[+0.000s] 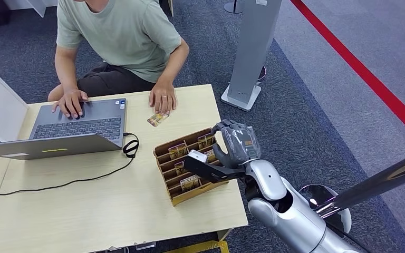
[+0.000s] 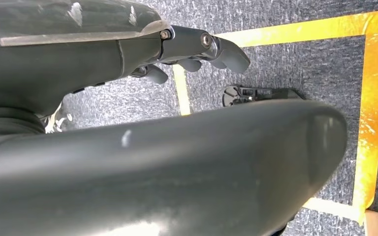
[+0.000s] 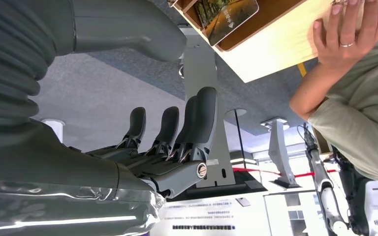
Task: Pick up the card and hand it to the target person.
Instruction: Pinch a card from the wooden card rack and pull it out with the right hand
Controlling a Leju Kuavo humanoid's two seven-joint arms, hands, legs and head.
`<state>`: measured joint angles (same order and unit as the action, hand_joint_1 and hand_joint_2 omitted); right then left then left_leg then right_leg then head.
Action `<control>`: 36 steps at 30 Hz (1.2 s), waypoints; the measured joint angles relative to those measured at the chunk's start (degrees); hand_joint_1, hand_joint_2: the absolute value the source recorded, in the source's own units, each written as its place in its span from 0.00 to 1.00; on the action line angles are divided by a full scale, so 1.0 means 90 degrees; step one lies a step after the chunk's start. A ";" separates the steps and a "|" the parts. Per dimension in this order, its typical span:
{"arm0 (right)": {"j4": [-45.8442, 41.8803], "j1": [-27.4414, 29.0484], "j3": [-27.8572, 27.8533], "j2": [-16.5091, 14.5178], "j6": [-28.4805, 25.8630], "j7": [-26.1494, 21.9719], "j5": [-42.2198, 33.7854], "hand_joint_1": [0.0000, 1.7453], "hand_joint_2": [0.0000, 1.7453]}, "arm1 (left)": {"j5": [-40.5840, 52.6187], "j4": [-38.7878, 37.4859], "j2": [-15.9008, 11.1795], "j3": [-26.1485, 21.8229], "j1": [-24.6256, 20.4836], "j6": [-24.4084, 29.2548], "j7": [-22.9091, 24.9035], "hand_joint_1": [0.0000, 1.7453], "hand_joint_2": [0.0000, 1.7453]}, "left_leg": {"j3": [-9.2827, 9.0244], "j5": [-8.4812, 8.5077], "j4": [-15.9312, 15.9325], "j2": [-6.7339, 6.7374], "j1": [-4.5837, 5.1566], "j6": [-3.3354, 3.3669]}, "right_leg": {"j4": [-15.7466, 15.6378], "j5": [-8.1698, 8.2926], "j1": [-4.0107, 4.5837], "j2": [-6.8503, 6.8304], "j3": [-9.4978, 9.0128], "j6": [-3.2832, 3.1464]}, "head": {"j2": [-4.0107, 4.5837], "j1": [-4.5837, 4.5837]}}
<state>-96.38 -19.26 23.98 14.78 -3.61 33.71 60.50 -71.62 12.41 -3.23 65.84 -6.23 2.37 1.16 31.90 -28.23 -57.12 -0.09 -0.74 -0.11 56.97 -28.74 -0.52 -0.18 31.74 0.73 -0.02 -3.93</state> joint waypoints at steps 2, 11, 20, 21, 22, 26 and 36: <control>0.0029 0.0001 0.0027 0.0000 0.0001 0.0021 0.0004 0.54 1.00 | 0.0003 0.0001 0.0001 0.0012 0.0000 -0.0004 -0.0005 0.00 0.00 | 0.0001 0.0000 0.0000 0.0000 0.0000 0.0000 | 0.0000 0.0000 0.0000 0.0000 0.0000 0.0000 | 0.0000 -0.0001; 0.0307 -0.0039 0.0226 -0.0092 -0.0114 0.0205 0.0084 0.51 1.00 | -0.0099 0.0000 0.0002 0.0013 -0.0002 0.0011 0.0032 0.00 0.00 | 0.0004 0.0000 0.0001 -0.0002 0.0000 0.0000 | 0.0001 0.0000 0.0000 -0.0001 -0.0001 0.0000 | 0.0000 0.0000; 0.0740 -0.0231 0.0501 -0.0232 -0.0209 0.0223 -0.0109 0.49 1.00 | -0.0152 0.0000 0.0002 0.0013 -0.0003 0.0018 0.0036 0.00 0.00 | 0.0004 0.0000 0.0001 -0.0002 0.0000 0.0000 | 0.0001 0.0000 0.0000 -0.0001 0.0000 0.0000 | 0.0001 -0.0002; 0.0798 -0.0258 0.0534 -0.0247 -0.0209 0.0219 -0.0145 0.49 1.00 | -0.0160 0.0000 0.0002 0.0013 -0.0003 0.0021 0.0036 0.00 0.00 | 0.0004 0.0000 0.0001 -0.0002 0.0000 0.0000 | 0.0001 0.0000 0.0000 -0.0001 0.0000 0.0000 | 0.0001 -0.0002; 0.0851 -0.0284 0.0569 -0.0262 -0.0211 0.0214 -0.0181 0.49 1.00 | -0.0170 0.0000 0.0002 0.0013 -0.0003 0.0024 0.0036 0.00 0.00 | 0.0004 0.0000 0.0001 -0.0002 0.0000 0.0000 | 0.0001 0.0000 0.0000 -0.0002 0.0000 0.0000 | 0.0001 -0.0002; 0.1018 -0.0359 0.0708 -0.0318 -0.0221 0.0191 -0.0288 0.50 1.00 | -0.0219 0.0001 0.0002 0.0013 -0.0003 0.0041 0.0036 0.00 0.00 | 0.0004 0.0000 0.0001 -0.0002 0.0000 0.0000 | 0.0001 0.0000 0.0000 -0.0002 0.0000 0.0000 | 0.0000 -0.0001; 0.1332 -0.0470 0.0975 -0.0389 -0.0295 0.0212 -0.0544 0.53 1.00 | -0.0285 0.0001 0.0002 0.0011 -0.0002 0.0090 0.0091 0.00 0.00 | 0.0004 0.0000 0.0000 -0.0002 0.0000 0.0000 | 0.0001 0.0000 0.0000 -0.0001 0.0000 0.0000 | 0.0000 -0.0002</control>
<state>-84.40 -23.48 32.76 11.28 -6.26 35.63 55.60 -74.18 12.42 -3.21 65.94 -6.25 3.18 1.98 31.93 -28.23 -57.11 -0.10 -0.74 -0.11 56.98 -28.74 -0.52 -0.20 31.74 0.73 -0.02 -3.95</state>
